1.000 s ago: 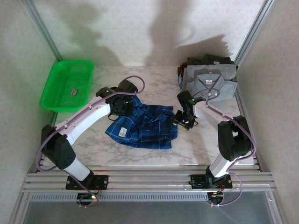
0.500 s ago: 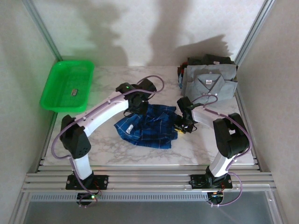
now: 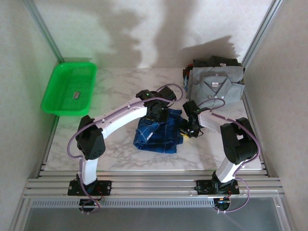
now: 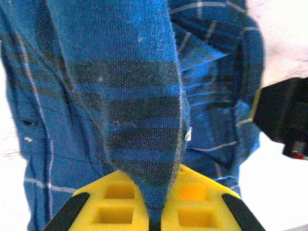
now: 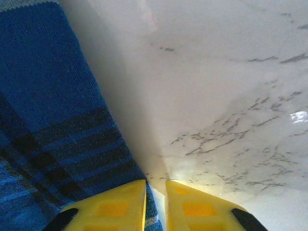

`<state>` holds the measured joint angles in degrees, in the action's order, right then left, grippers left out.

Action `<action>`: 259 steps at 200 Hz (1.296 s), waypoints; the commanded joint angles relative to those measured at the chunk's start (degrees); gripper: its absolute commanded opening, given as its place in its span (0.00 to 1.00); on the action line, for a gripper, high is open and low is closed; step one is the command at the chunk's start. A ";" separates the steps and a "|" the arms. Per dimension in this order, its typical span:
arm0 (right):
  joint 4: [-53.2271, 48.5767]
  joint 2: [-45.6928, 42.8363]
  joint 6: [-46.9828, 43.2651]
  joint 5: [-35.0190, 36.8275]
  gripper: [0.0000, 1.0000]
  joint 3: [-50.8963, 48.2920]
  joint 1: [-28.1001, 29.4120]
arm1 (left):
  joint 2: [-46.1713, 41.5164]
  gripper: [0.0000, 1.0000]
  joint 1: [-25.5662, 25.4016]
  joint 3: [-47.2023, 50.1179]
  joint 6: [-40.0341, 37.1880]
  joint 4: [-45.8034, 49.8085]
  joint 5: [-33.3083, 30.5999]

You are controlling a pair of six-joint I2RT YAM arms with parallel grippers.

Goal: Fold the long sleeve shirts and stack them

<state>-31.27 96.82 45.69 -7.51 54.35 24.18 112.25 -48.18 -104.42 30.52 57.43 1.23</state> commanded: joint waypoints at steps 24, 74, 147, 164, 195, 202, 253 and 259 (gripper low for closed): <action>4.43 -0.09 0.87 -4.57 0.16 -1.79 0.77 | 3.30 0.00 -2.50 0.47 5.48 -8.95 7.96; 4.20 -0.18 0.91 -4.73 0.16 -1.96 0.70 | 7.40 0.00 -4.47 -0.34 6.99 -11.96 11.05; 1.93 -0.51 2.01 -3.71 0.26 -0.42 -0.08 | 7.22 0.20 -5.54 5.58 9.72 -16.87 14.24; 0.05 -1.88 3.54 -3.58 0.40 -0.03 -1.37 | 7.12 0.37 -4.61 6.02 11.54 -18.98 13.92; -4.21 -7.76 4.43 -2.46 0.59 0.60 -4.62 | 6.89 0.60 -1.12 4.17 16.85 -28.01 18.03; -5.95 -9.17 3.97 -1.95 0.62 1.25 -5.20 | 7.92 0.67 -0.88 2.06 17.48 -29.22 20.16; -13.25 -23.51 0.51 0.36 0.69 1.55 -4.86 | 1.57 0.98 4.77 -2.93 19.53 -27.76 17.47; -12.13 -25.50 0.54 -0.76 0.69 0.69 -3.64 | -0.62 1.00 6.20 -1.22 18.97 -27.16 16.45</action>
<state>-37.78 79.02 49.65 -1.28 56.36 15.62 119.17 -47.09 -106.26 47.20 38.81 21.63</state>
